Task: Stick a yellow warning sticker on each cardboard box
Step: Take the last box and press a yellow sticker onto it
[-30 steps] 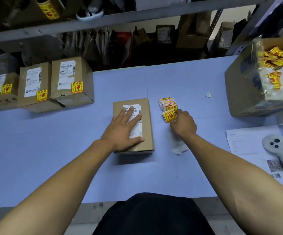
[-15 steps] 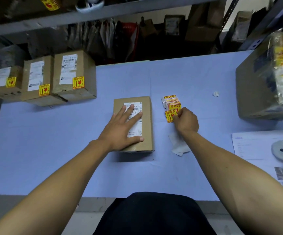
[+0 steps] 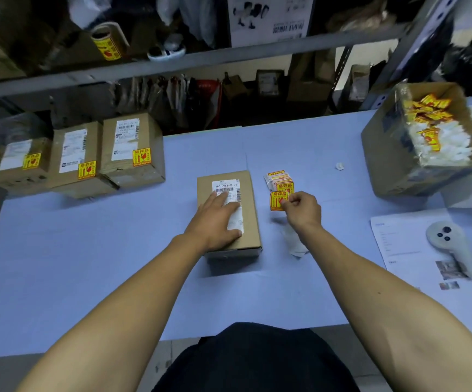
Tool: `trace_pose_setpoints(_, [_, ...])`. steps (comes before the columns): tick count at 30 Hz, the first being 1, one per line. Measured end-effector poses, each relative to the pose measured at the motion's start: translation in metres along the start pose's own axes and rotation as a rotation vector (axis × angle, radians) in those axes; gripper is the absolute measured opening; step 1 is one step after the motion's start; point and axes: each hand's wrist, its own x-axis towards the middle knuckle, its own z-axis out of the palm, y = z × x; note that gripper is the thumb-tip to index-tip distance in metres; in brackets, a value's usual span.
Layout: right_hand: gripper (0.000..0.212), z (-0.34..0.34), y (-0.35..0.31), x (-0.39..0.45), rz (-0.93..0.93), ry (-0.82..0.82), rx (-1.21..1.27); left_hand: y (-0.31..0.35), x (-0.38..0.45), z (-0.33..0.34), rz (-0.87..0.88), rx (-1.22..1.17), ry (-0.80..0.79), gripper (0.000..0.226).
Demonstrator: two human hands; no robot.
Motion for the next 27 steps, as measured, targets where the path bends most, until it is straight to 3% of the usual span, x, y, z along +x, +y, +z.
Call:
trace_pose_setpoints(21, [0.018,-0.009,0.023,0.031,0.129,0.013,-0.210,0.008,0.002,0.000,-0.078,-0.029,0.051,0.068])
trace_pose_setpoints(27, [0.009,-0.022,0.023,0.016,0.116,0.007,-0.033,0.013,0.001,-0.001,-0.066,-0.028,0.067,0.066])
